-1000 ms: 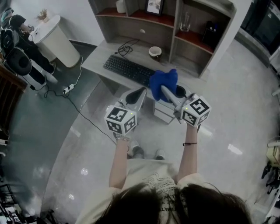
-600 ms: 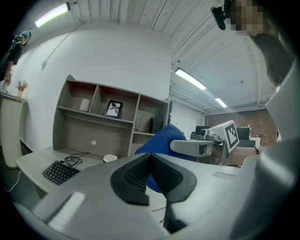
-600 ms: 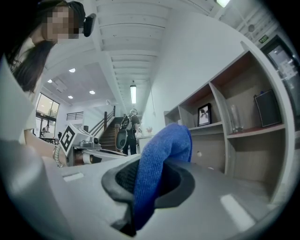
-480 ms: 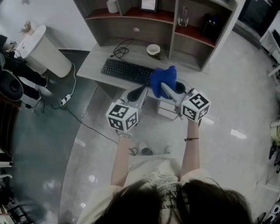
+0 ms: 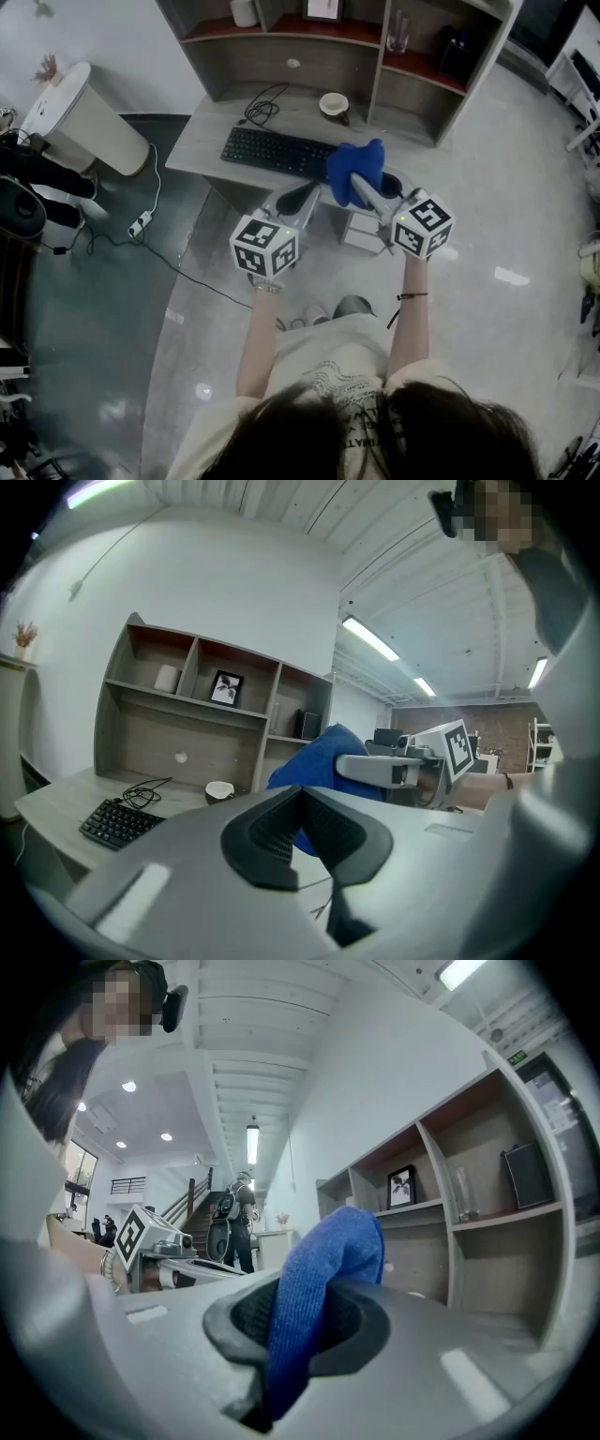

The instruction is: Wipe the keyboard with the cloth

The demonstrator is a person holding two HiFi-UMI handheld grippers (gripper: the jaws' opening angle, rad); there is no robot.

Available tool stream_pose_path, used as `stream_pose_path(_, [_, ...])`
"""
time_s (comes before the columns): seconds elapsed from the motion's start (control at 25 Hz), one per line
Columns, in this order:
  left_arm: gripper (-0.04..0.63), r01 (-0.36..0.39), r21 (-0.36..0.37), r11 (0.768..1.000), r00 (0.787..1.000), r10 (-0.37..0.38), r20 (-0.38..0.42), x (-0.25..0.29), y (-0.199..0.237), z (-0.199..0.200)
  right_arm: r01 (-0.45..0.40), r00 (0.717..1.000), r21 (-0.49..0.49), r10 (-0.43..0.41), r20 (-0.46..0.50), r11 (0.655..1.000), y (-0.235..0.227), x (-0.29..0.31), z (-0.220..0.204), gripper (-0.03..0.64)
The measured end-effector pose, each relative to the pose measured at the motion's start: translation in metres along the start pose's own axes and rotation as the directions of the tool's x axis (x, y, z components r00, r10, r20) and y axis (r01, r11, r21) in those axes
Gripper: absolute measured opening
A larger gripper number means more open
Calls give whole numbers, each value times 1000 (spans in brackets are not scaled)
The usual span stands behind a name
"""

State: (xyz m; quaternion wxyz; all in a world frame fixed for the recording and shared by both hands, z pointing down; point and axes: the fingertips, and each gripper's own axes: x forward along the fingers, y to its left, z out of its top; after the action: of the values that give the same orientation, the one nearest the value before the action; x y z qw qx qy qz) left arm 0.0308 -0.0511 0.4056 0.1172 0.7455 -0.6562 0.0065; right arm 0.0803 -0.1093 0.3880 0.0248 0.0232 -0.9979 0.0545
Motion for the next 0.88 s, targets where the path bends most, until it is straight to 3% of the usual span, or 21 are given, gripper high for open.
stream_pose_path(0.36, [5, 23, -23, 999, 1000, -23, 1, 0, 5, -5, 17, 1000, 9, -17, -24, 1000, 4, 6, -8, 60])
stream_pose_path(0.88, [5, 25, -52, 998, 999, -26, -26, 33, 28, -10, 32, 998, 44, -30, -61, 999, -34, 22, -20, 58])
